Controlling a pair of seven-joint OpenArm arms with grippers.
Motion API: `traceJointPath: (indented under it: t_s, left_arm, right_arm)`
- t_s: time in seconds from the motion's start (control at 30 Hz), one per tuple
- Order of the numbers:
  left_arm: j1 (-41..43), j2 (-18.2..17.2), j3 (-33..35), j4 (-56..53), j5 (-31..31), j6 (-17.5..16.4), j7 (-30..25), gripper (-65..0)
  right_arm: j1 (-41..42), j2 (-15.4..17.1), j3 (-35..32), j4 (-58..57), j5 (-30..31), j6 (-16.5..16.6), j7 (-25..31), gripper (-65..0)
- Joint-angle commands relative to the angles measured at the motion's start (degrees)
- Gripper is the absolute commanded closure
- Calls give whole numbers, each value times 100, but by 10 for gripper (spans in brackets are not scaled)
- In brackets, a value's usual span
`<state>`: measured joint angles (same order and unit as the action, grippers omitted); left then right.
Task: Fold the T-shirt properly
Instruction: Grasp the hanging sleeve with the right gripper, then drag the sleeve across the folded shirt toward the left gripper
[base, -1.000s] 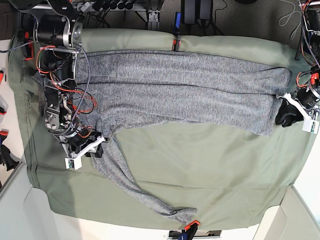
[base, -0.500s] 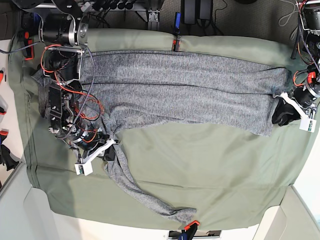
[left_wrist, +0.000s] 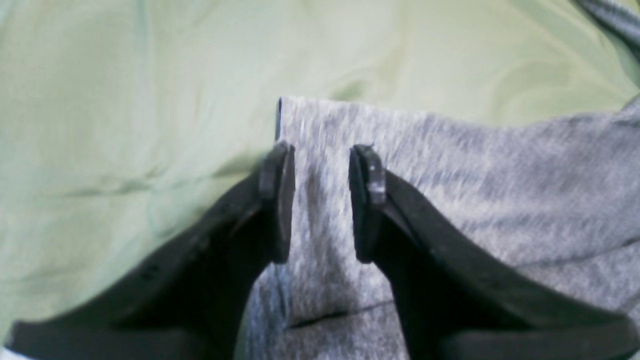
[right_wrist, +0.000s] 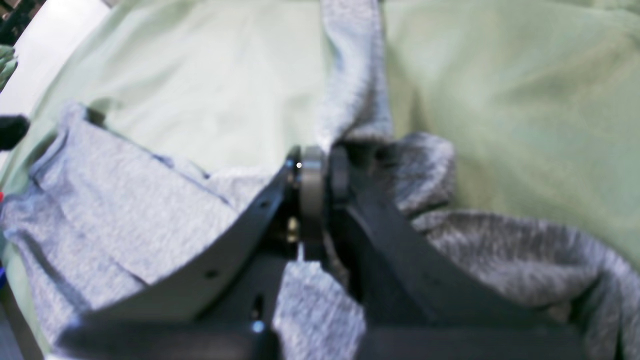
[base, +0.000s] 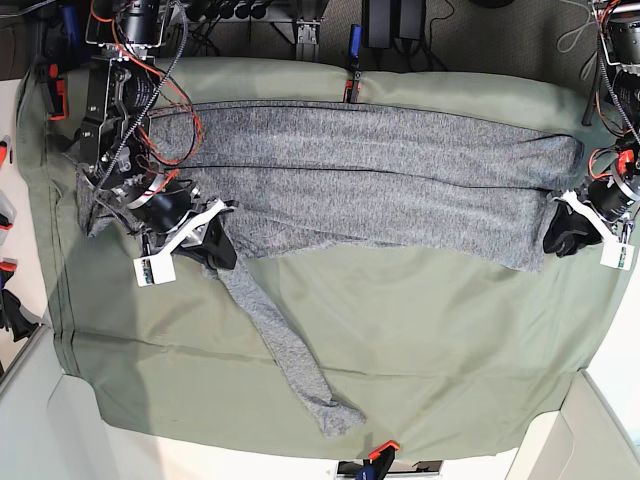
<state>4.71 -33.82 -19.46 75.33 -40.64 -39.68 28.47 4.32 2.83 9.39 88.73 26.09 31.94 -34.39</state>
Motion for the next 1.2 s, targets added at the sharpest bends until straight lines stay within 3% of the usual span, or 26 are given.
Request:
traceJointPath:
  t_s: [0.0, 0.1, 0.17, 0.27, 0.5, 0.57, 0.7, 0.87, 1.07, 1.1, 1.17]
  left_arm:
    - [-87, -127, -48, 85, -98, -32, -120, -217]
    - [-87, -127, -48, 85, -96, -32, -120, -217]
    - [-87, -129, -48, 85, -94, -32, -116, -217]
    - [-85, -129, -48, 85, -94, -32, -111, -217]
    - [-83, -127, -48, 85, -330, -32, 186, -217]
    - [-85, -127, -48, 85, -358, -32, 184, -217]
    - [-85, -125, -48, 85, -466, -32, 184, -217]
    - [-85, -125, -48, 85, -498, -32, 186, -217]
    - [-85, -127, -48, 85, -496, -32, 227, -217]
    - [-85, -127, -48, 85, -496, -32, 227, -217]
    - [-85, -125, -48, 85, -496, -32, 225, -217]
  right_arm:
    - [66, 20, 7, 105, 105, 17, 197, -60]
    - [72, 17, 7, 68, -17, -68, 525, -344]
    - [131, 17, 13, 68, -160, -68, 793, -405]
    - [345, 15, 13, 68, -323, -160, 852, -404]
    - [1139, -2, 9, -350, -1163, -894, 914, -404]
    - [1462, -4, -46, -809, -1287, -975, 949, -404]
    - [2133, -94, -256, -2142, -1460, -994, 1329, -405]
    - [2771, -459, -463, -3713, -1801, -986, 1958, -405]
    - [2957, -833, -466, -4470, -1969, -968, 2118, -399]
    - [2944, -870, -466, -4470, -1971, -960, 2116, -369]
    - [2931, -942, -466, -4470, -2024, -925, 2109, -240]
